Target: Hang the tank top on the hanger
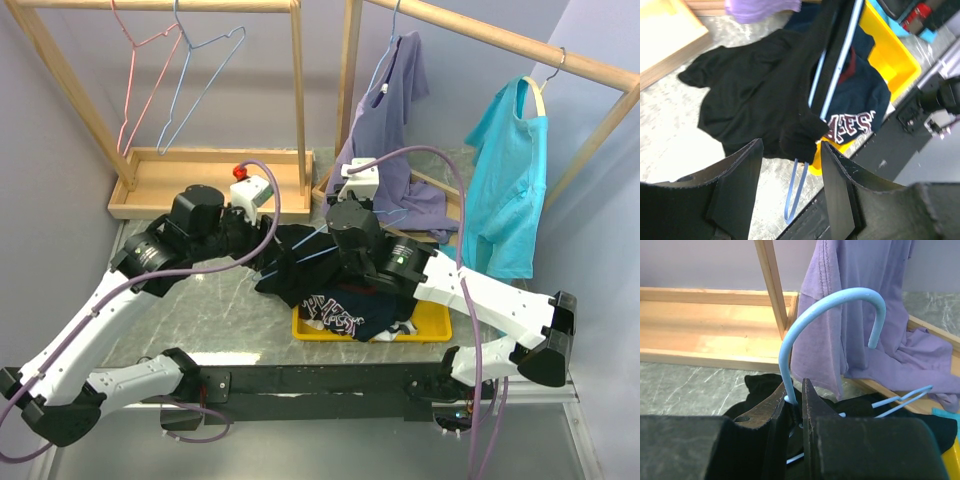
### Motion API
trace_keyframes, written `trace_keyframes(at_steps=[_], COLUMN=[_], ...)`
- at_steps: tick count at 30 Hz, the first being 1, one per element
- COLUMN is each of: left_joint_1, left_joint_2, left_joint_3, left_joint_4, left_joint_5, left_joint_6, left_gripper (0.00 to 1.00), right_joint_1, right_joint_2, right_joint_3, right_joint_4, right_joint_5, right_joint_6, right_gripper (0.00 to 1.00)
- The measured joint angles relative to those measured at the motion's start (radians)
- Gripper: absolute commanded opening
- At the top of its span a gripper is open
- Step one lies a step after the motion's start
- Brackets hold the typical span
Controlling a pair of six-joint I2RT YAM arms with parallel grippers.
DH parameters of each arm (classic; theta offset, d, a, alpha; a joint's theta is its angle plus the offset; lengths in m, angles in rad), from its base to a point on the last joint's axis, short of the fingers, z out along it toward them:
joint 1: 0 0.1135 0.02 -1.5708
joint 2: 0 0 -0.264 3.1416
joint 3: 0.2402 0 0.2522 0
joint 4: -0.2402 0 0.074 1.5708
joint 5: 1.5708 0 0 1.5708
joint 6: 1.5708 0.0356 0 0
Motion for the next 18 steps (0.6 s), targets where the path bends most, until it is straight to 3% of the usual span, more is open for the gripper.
trace_keyframes(at_steps=[6,18], left_joint_1=[-0.009,-0.069], left_joint_2=[0.031,0.043], left_joint_3=[0.0,-0.072], left_joint_4=[-0.001,0.013], left_joint_5=[0.074,0.061], left_joint_6=[0.03,0.044], left_gripper=[0.54,0.46], right_joint_1=[0.0,0.0], right_joint_2=[-0.004,-0.003], right_joint_3=[0.005,0.026], right_joint_4=[-0.008,-0.018], right_joint_5=[-0.003,-0.01], right_joint_6=[-0.019,-0.028], right_gripper=[0.0,0.0])
